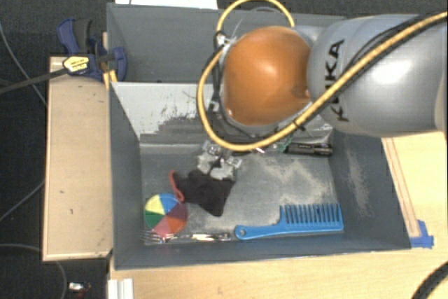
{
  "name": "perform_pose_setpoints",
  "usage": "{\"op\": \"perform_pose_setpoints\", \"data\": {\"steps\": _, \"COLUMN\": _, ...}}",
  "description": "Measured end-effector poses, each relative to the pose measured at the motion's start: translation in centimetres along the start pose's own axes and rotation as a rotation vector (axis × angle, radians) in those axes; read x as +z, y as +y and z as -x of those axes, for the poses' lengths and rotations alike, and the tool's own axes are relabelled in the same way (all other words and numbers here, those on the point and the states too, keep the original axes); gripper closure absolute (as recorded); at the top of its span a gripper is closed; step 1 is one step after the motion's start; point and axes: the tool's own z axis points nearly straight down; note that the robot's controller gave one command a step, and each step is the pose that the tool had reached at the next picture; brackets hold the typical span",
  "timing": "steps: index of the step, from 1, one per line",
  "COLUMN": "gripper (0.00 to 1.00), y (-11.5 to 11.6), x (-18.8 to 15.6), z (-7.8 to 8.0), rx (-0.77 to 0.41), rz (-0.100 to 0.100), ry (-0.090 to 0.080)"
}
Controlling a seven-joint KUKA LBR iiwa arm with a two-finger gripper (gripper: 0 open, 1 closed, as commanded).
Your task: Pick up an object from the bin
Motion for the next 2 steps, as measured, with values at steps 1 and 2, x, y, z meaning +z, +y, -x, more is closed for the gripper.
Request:
{"op": "perform_pose_setpoints", "data": {"steps": 1, "gripper": 1.0, "y": -0.9, "x": -3.2, "z": -0.5, "rx": 0.111, "rz": -0.002, "ry": -0.002}}
{"op": "perform_pose_setpoints", "data": {"steps": 2, "gripper": 1.0, "y": 1.6, "x": -3.2, "z": 0.5, "rx": -0.186, "rz": -0.002, "ry": -0.001}}
